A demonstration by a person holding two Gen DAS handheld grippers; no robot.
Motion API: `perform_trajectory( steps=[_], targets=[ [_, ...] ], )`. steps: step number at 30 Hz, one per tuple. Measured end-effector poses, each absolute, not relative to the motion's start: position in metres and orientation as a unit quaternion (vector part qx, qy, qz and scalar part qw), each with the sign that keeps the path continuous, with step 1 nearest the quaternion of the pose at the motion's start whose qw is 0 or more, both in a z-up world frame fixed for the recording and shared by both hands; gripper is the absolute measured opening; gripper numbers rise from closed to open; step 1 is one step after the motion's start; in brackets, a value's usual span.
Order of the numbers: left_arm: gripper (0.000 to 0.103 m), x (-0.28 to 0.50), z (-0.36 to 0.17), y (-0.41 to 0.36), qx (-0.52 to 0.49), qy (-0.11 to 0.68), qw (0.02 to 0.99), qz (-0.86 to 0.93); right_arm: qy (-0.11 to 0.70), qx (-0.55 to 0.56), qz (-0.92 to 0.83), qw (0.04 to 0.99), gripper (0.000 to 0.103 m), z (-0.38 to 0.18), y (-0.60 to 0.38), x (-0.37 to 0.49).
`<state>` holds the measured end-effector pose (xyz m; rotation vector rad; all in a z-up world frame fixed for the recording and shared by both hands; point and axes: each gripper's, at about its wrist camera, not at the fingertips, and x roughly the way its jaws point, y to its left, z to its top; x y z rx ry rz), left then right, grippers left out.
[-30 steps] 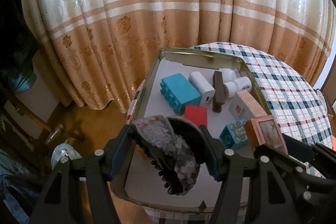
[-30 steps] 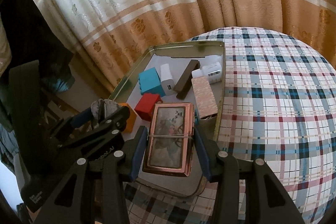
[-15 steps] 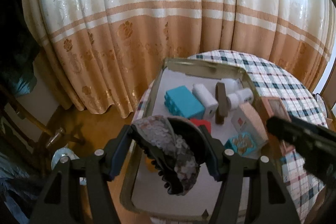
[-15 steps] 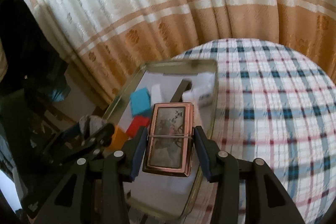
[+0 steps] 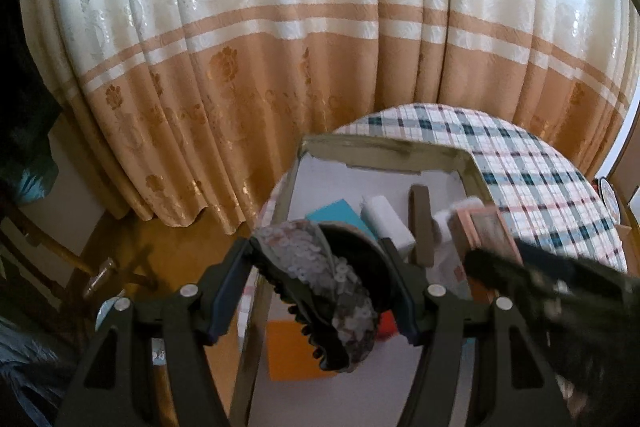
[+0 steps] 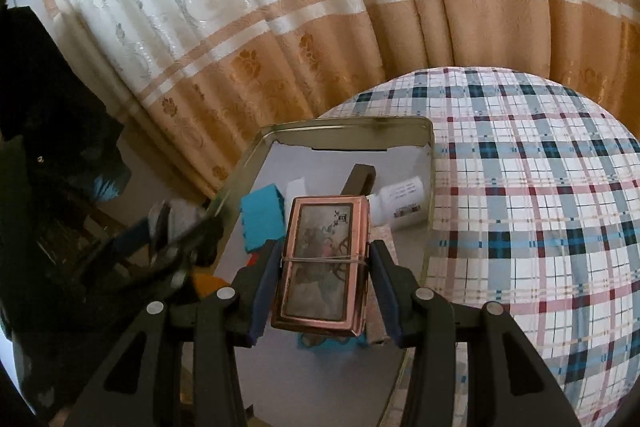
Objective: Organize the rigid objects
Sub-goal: 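Lower the knit hat and picture frame into the tray and open both grippers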
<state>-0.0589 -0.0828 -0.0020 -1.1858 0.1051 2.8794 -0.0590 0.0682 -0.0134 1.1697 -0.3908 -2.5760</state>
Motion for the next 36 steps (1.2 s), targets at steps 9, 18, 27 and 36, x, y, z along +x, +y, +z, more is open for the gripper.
perform_trajectory(
  steps=[9,18,27,36],
  targets=[
    [0.063,-0.036,-0.026,-0.064,-0.409,0.037,0.045,0.911,-0.130,0.414,-0.891,0.134,0.049,-0.020,0.070,-0.075],
    [0.063,-0.037,-0.037,-0.047,-0.401,0.084,0.025,0.912,-0.124,0.420,-0.889,0.135,0.049,-0.022,0.066,-0.080],
    [0.063,-0.044,-0.039,-0.045,-0.391,0.096,0.014,0.915,-0.116,0.431,-0.884,0.140,0.049,-0.029,0.061,-0.083],
    [0.102,-0.041,-0.029,-0.049,-0.381,0.072,0.028,0.921,-0.164,0.433,-0.869,0.176,0.077,-0.028,0.067,-0.085]
  ],
)
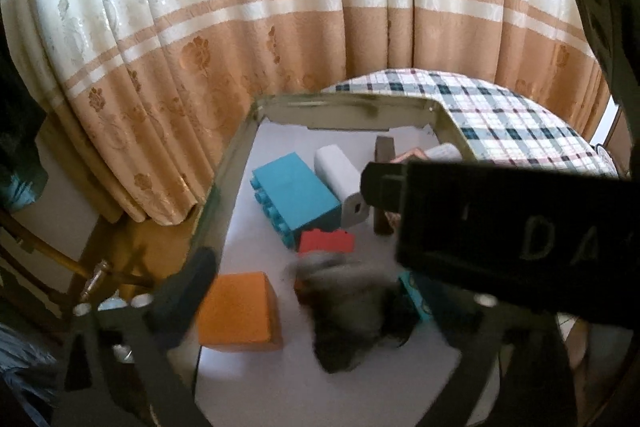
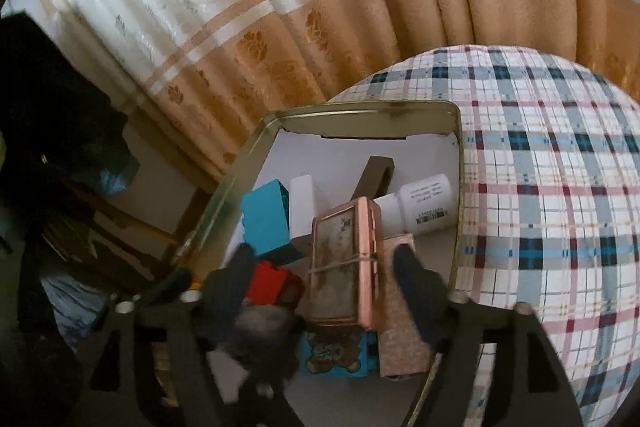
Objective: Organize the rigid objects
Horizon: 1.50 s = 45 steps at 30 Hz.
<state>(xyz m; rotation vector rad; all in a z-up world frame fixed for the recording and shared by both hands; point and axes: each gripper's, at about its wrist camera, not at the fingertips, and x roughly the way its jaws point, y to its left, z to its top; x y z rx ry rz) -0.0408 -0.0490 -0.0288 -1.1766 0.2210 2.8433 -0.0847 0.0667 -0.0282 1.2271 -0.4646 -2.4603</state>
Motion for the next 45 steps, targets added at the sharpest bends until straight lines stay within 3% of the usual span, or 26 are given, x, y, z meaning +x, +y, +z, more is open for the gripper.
perform_trajectory(
  steps=[6,17,45],
  targets=[
    [0.102,-0.038,-0.020,-0.039,-0.380,0.099,0.018,0.920,-0.205,0.423,-0.868,0.160,0.078,-0.022,0.082,-0.076],
    [0.102,-0.028,-0.014,-0.049,-0.393,0.049,0.013,0.918,-0.240,0.390,-0.882,0.109,0.086,-0.014,0.110,-0.049],
    [0.102,0.000,0.002,-0.040,-0.371,0.052,-0.007,0.927,-0.169,0.309,-0.934,0.059,0.086,0.019,0.112,0.013]
  ],
)
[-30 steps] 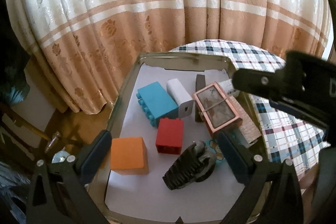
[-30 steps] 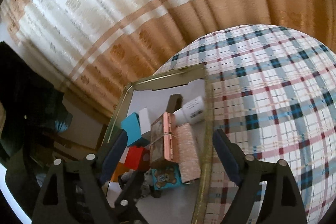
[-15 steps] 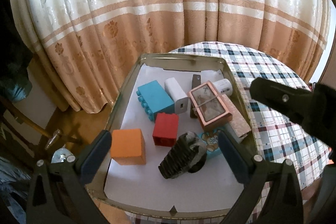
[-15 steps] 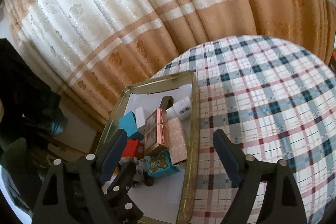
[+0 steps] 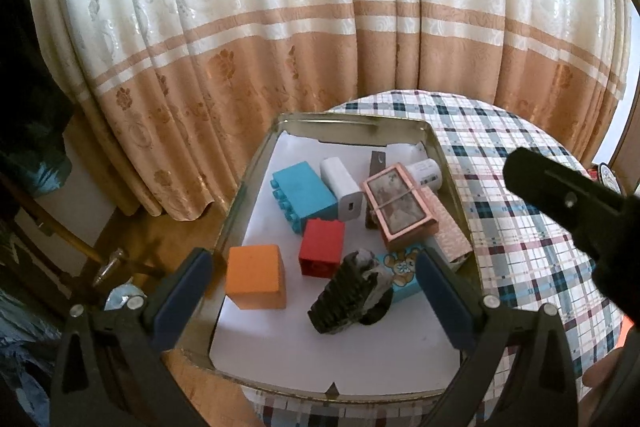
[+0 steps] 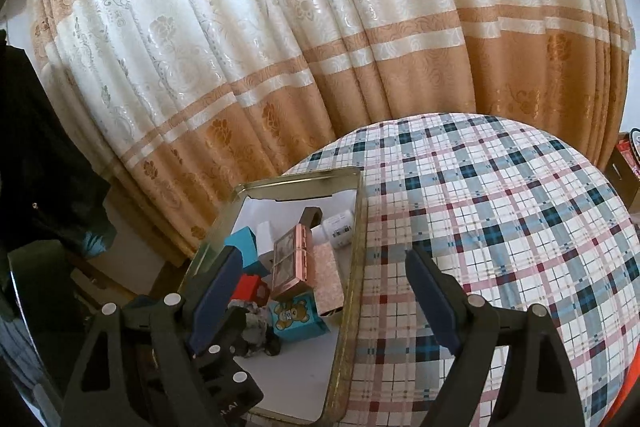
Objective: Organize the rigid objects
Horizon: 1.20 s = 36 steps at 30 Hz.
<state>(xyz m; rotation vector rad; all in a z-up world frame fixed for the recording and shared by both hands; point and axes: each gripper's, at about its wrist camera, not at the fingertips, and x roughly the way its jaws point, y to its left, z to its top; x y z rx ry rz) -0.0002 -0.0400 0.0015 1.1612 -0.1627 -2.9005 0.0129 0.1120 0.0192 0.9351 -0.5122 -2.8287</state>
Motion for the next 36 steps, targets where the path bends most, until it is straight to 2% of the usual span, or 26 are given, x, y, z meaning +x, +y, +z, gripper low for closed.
perform_trajectory(
  steps=[13,36],
  targets=[
    [0.102,0.008,0.006,-0.040,0.370,-0.048,0.011,-0.928,-0.140,0.285,-0.947,0.042,0.086,0.026,0.111,0.032],
    [0.102,0.015,0.012,-0.040,0.356,-0.060,0.046,-0.931,-0.142,0.273,-0.951,0.037,0.086,0.030,0.118,0.042]
  ],
)
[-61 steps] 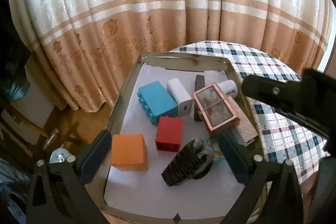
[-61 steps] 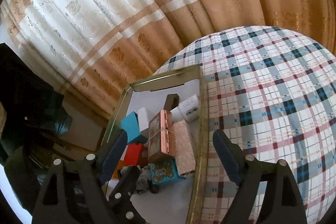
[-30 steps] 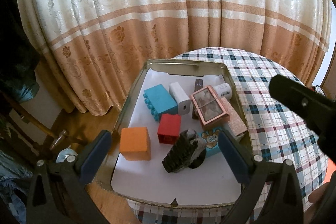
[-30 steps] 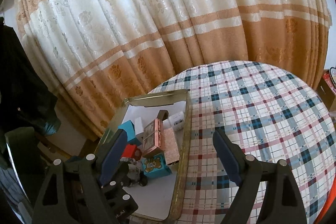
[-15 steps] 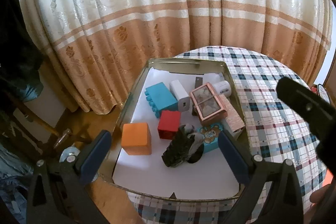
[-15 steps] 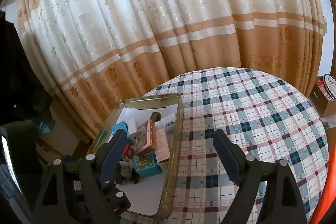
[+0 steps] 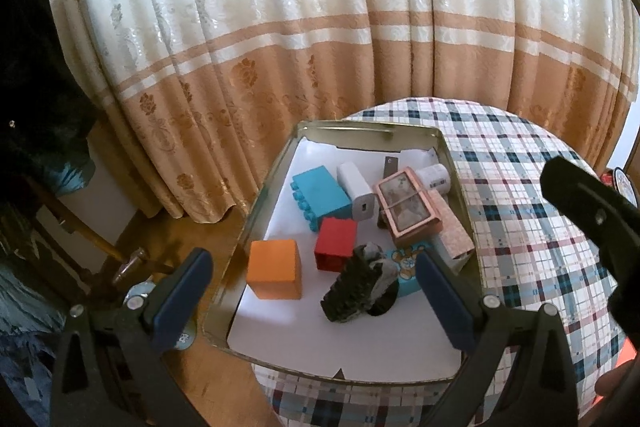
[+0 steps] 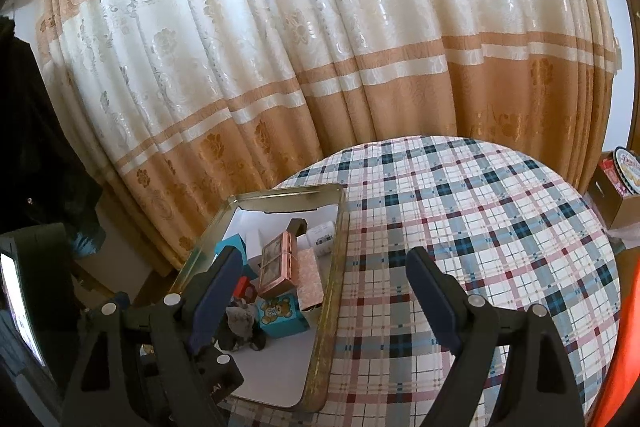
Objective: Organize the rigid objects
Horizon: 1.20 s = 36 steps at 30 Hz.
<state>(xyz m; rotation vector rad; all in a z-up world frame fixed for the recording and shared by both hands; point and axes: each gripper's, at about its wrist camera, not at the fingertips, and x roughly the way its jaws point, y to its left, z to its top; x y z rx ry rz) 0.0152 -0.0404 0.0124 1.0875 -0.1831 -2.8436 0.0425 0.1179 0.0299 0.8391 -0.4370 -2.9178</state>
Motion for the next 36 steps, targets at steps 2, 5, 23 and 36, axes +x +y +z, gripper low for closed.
perform_trajectory(
  steps=[2,5,23,36],
  targets=[
    [0.102,0.0155,0.0129,-0.0410,0.354,-0.058,0.048,-0.932,-0.141,0.273,-0.951,0.037,0.086,0.0300,0.1176,0.0425],
    [0.102,0.0159,0.0145,-0.0412,0.347,-0.061,0.048,-0.935,-0.143,0.274,-0.950,0.037,0.086,0.0299,0.1176,0.0423],
    [0.102,0.0128,0.0170,-0.0417,0.329,-0.061,0.066,-0.940,-0.143,0.271,-0.951,0.035,0.086,0.0276,0.1218,0.0410],
    [0.103,0.0095,0.0182,-0.0392,0.334,-0.065,0.076,-0.937,-0.148,0.267,-0.952,0.031,0.086,0.0276,0.1263,0.0413]
  ],
)
